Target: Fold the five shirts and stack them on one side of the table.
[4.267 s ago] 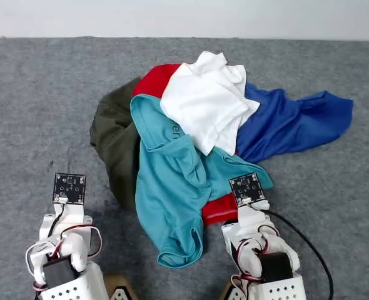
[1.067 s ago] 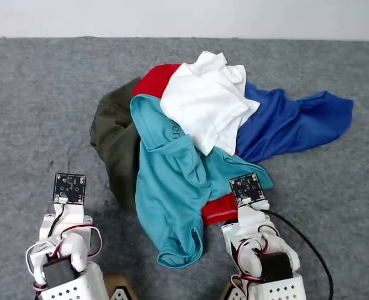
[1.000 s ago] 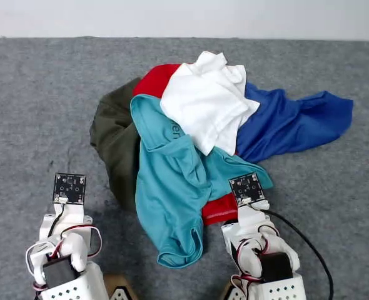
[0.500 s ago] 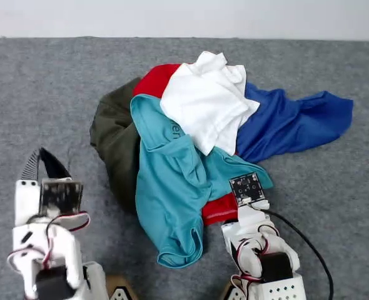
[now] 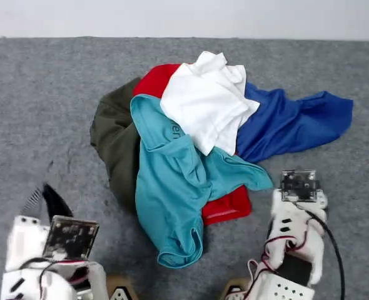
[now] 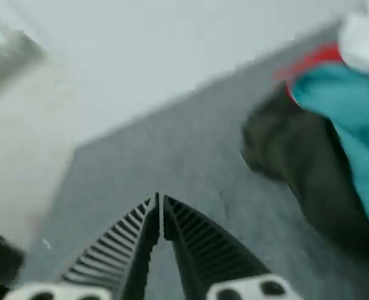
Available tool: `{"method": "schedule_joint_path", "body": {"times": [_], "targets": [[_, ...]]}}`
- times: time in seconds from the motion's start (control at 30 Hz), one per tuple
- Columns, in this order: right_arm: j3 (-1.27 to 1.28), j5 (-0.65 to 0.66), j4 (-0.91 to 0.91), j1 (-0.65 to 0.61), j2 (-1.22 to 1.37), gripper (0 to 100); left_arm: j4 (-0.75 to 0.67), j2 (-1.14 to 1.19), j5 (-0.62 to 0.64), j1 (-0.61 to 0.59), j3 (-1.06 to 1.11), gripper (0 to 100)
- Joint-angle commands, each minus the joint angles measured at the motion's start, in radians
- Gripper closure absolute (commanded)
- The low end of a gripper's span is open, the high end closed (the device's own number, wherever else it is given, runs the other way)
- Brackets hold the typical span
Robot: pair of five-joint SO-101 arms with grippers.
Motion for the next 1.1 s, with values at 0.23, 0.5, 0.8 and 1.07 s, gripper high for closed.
{"method": "schedule_joint_path", "body": {"times": [0.23,0.5,0.8,1.07], "targets": [[-0.095,0.474,0.318,0.031,-0.01,98.7,0.169,-0.006,-0.318,-0.009,0.068,98],[-0.428,0.192,0.527,0.03,0.002,97.2,0.066,0.002,-0.35,-0.167,-0.008,98],[-0.637,0.121,0.644,-0.013,0.005,84.2,0.123,0.089,-0.068,-0.187,-0.038,85],[-0.925,0.049,0.699,-0.018,0.374,84.2,0.224,0.789,0.23,-0.18,-0.387,85]]}}
